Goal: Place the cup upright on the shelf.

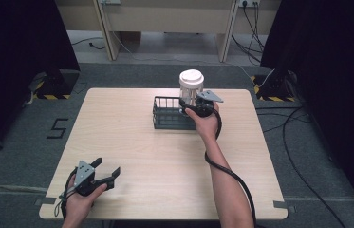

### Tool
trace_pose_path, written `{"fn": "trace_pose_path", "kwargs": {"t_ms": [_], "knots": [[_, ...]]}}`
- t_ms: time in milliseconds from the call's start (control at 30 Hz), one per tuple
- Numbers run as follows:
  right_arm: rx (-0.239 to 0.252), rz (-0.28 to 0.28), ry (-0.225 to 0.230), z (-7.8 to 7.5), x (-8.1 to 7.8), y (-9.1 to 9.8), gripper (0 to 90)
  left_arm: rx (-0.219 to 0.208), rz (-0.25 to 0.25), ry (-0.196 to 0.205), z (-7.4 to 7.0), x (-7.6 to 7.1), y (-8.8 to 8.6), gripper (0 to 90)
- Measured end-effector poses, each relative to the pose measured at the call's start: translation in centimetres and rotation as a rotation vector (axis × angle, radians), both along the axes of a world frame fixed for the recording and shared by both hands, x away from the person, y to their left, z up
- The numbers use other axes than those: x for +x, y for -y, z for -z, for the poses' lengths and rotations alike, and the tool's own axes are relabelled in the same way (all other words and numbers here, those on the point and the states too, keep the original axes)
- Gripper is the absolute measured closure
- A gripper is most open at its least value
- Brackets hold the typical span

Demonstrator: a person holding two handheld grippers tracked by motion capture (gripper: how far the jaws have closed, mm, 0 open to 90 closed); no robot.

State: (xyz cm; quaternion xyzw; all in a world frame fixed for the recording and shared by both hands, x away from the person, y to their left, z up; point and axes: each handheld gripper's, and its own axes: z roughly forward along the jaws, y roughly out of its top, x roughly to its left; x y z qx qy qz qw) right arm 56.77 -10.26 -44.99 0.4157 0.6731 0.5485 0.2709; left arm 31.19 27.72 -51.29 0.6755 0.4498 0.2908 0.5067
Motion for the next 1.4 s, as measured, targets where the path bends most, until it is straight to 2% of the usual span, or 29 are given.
{"fn": "trace_pose_path", "kwargs": {"t_ms": [100,200,300,667,833,1000,1200,1400], "knots": [[-0.026,0.011,-0.017,0.3,0.1,0.0,18.3,-0.008,0.001,-0.003,0.0,0.0,0.0,15.4],[-0.096,0.026,-0.023,0.4,0.0,-0.3,18.1,-0.011,-0.001,-0.005,0.0,0.0,-0.1,15.4],[-0.119,0.028,-0.033,0.4,0.0,-0.5,17.8,-0.010,0.001,-0.005,0.0,0.0,-0.1,15.4],[-0.165,0.049,-0.047,0.2,-0.5,-0.8,16.6,-0.006,0.003,-0.005,0.0,0.0,0.0,15.4],[-0.184,0.052,-0.044,-0.2,-1.0,-0.5,16.0,-0.005,0.002,-0.006,0.1,0.0,0.1,15.4],[-0.217,0.075,-0.063,-0.4,-1.7,0.0,15.6,-0.004,0.000,-0.006,0.1,0.0,0.1,15.4],[-0.196,0.065,-0.081,-0.4,-2.4,0.7,15.5,0.000,0.000,-0.005,0.0,0.0,0.1,15.4],[-0.193,0.050,-0.079,-0.4,-3.2,1.2,15.5,0.001,-0.001,-0.006,0.1,0.0,0.1,15.4]]}}
